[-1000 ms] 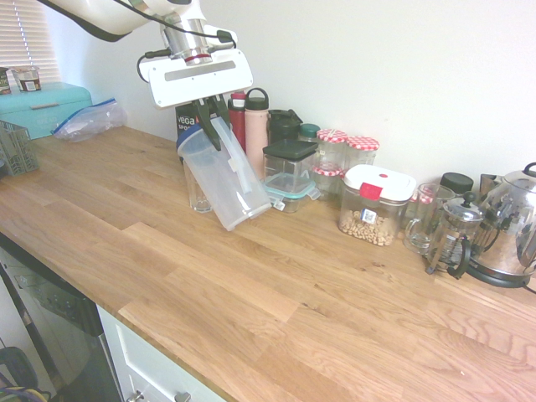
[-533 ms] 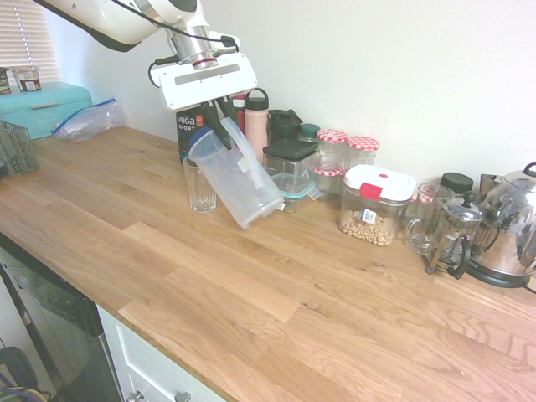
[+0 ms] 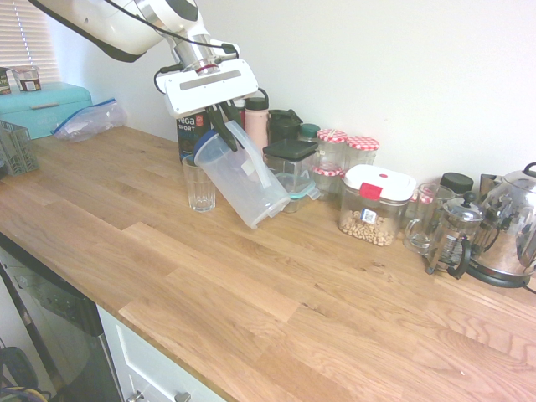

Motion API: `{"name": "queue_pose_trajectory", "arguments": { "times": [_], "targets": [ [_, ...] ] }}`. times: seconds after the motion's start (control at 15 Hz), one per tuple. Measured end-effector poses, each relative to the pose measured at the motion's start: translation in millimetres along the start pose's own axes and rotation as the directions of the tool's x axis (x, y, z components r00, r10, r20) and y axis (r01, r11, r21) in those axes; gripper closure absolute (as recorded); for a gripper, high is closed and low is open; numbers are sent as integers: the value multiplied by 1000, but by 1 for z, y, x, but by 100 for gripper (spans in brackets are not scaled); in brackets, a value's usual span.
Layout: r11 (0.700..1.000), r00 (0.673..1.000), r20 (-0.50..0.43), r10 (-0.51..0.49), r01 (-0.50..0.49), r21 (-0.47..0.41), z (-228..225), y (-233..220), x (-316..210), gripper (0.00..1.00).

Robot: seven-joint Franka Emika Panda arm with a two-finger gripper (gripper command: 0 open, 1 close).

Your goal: Pour me some water

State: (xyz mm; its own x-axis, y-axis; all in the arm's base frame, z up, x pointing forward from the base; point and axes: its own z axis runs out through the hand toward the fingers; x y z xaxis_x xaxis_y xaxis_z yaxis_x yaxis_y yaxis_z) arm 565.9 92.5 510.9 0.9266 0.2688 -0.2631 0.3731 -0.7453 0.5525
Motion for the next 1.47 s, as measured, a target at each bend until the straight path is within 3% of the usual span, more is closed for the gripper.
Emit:
{"name": "queue_pose_trajectory", "arguments": {
  "times": [0.13,0.33,0.53,0.67,0.87,1.07,1.47],
  "targets": [
    [1000,1000,-15,14,-14,9,-8,6,-9,100],
    [989,990,-86,111,-102,109,-33,29,-59,100],
    [944,963,-79,258,-234,231,-30,46,-125,100],
    [900,927,-76,366,-333,281,-12,54,-145,100],
    [810,861,-24,508,-468,352,30,70,-155,100],
    [699,783,56,619,-583,413,75,86,-194,100],
    [441,572,110,813,-728,525,99,102,-249,100]
  ]
}}
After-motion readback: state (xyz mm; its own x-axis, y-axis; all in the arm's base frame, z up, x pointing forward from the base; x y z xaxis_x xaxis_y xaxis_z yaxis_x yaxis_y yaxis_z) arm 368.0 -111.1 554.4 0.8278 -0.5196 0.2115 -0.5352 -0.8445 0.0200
